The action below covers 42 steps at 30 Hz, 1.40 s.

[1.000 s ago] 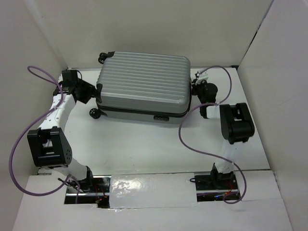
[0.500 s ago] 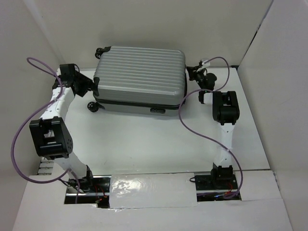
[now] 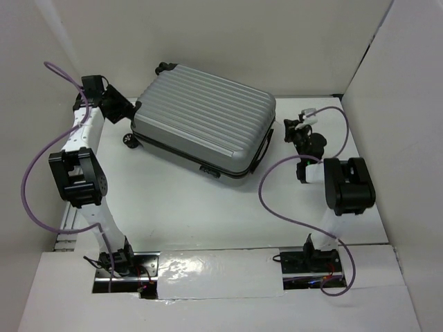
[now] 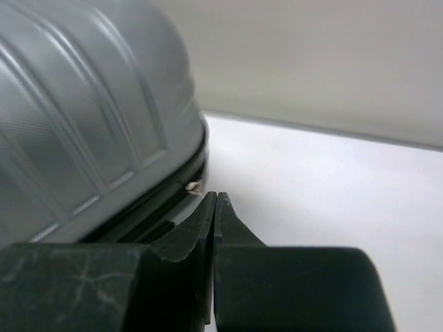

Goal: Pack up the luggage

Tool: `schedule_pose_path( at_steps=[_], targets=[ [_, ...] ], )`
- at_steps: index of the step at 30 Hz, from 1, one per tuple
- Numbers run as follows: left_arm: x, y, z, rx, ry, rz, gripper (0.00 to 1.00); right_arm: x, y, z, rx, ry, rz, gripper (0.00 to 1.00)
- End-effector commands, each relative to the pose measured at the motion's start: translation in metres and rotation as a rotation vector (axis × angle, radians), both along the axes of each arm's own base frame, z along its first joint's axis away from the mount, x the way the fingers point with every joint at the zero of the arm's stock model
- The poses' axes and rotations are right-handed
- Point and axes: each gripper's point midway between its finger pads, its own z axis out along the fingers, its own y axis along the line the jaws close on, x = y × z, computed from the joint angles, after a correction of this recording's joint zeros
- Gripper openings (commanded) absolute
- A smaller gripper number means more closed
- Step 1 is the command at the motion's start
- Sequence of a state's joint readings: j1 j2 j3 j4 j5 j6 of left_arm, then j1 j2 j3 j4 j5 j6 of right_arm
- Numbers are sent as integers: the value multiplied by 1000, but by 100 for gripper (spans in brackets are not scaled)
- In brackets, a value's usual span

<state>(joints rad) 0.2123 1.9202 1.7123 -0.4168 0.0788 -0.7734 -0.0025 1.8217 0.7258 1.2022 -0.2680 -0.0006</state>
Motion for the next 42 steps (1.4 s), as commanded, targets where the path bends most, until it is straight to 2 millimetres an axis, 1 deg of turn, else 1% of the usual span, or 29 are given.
schedule_pose_path(
  at_steps=[1,2,3,4,5,8,9,12,13,14,15,16,17,19,20,22,23,24,25,26,27,28,29,30,33,34,35,37,42],
  targets=[
    [28,41,6,259,-48,-61,12,-31,-23,57,32,-175,-165,0],
    [36,41,13,260,-70,-66,9,-43,-13,62,43,-163,-172,0],
    [42,38,13,246,-82,-86,4,-55,-11,45,30,-113,-180,0],
    [49,37,-3,230,-64,-102,4,-66,-9,55,38,-123,-191,0],
    [58,32,4,229,-85,-117,4,-75,-2,35,26,-50,-179,0],
    [72,27,-14,221,-61,-145,4,-92,0,28,35,9,-184,0],
    [77,28,-7,225,-75,-143,4,-97,-1,23,56,34,-191,0],
    [80,32,1,239,-84,-127,20,-103,-6,21,55,86,-219,0],
    [78,35,-1,247,-71,-114,35,-95,-7,33,97,94,-240,8],
    [74,36,2,252,-60,-105,63,-92,-8,33,90,122,-250,16],
    [69,39,19,270,-82,-87,75,-90,-14,18,89,203,-279,29],
    [64,43,28,290,-86,-61,94,-80,-25,32,137,198,-339,29],
    [58,45,36,294,-87,-40,100,-76,-28,32,135,209,-350,31],
    [38,52,67,319,-96,33,100,-67,-47,23,198,263,-431,43],
    [29,61,80,325,-101,76,100,-57,-50,37,207,242,-429,47],
    [5,74,94,323,-78,167,100,-39,-58,20,225,325,-416,53],
    [-12,81,116,332,-101,210,100,-19,-56,45,226,295,-373,60],
    [-23,87,124,343,-99,235,100,-7,-54,13,198,402,-350,64],
    [-33,86,131,325,-103,272,100,4,-50,9,166,426,-296,68],
    [-52,90,124,328,-44,322,100,26,-46,30,144,386,-256,69],
    [-71,94,142,319,-66,369,100,41,-43,5,131,438,-239,78],
    [-83,95,144,301,-65,393,100,49,-39,-3,121,471,-215,81],
    [-90,89,129,277,-41,384,100,68,-28,19,117,426,-141,86],
    [-103,81,138,266,-64,368,100,80,-25,-3,117,468,-123,100],
    [-130,56,77,121,41,343,100,116,-2,2,114,428,34,100],
    [-139,53,60,115,80,340,100,114,5,-20,121,477,70,100],
    [-143,43,47,69,95,319,100,126,8,-6,105,438,102,100],
    [-154,33,7,29,170,299,100,135,25,-25,80,448,177,100],
    [-164,22,-39,-34,271,287,100,143,62,-28,-1,402,317,100]
  ],
)
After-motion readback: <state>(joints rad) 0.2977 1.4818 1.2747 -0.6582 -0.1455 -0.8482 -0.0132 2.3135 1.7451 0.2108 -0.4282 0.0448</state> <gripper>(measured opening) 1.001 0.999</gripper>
